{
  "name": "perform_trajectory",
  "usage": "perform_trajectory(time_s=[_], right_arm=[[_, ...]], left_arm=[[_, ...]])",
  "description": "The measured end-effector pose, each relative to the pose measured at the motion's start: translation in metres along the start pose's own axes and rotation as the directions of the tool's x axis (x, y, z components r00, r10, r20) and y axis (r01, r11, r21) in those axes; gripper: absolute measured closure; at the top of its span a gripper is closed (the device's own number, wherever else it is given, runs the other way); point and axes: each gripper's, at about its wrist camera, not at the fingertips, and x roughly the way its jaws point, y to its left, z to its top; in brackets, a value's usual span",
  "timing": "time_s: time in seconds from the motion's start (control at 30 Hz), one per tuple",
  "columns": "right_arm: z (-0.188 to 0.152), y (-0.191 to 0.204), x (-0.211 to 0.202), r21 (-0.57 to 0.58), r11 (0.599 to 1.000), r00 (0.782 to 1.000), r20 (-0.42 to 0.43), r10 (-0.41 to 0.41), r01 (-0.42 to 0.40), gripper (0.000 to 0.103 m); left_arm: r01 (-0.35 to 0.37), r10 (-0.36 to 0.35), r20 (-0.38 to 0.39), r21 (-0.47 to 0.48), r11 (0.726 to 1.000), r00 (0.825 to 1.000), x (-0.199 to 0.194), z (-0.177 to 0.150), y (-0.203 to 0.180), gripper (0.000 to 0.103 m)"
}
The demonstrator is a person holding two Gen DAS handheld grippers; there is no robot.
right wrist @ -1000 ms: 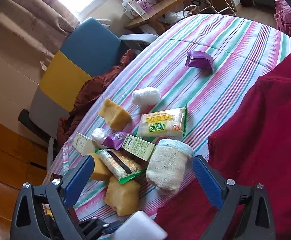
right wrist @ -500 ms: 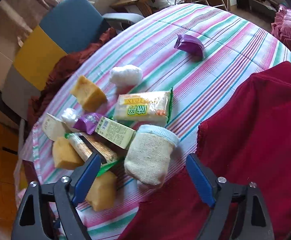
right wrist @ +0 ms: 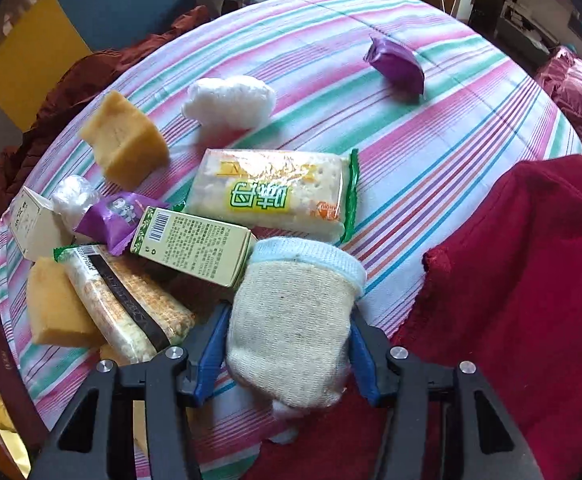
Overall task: Organize objects
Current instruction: 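Carry sponge and knit cover to the gold tray and release them inside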
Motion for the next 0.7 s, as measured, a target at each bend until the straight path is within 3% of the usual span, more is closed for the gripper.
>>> perform_trajectory(time_s=[0.07, 0.33, 0.53, 0.7], right_arm=[[-0.004, 0.000, -0.007, -0.005, 1.000, 1.000, 0.011, 0.014, -0.014, 0.049], [-0.039, -0.001, -0.069, -0.059, 0.997, 0.978, 0.201, 0.056, -0.045, 0.049], [-0.058, 0.034, -0.086, -0.176, 0.977, 0.963, 0.217, 0.158, -0.121, 0.049], [-0.076, 0.091, -0.094, -0.325, 0.920, 0.940, 0.185, 0.288, -0.218, 0.049]], left_arm=[[0.004, -0.004, 0.006, -0.009, 1.000, 1.000, -0.001, 0.000, 0.003, 0.046], [-0.004, 0.005, 0.036, -0.043, 0.999, 0.999, -0.016, -0.002, 0.005, 0.048], [-0.033, 0.047, 0.144, -0.099, 0.995, 0.989, -0.065, -0.003, 0.017, 0.047], [-0.078, 0.129, 0.196, -0.246, 0.966, 0.972, -0.108, -0.017, 0.057, 0.047]])
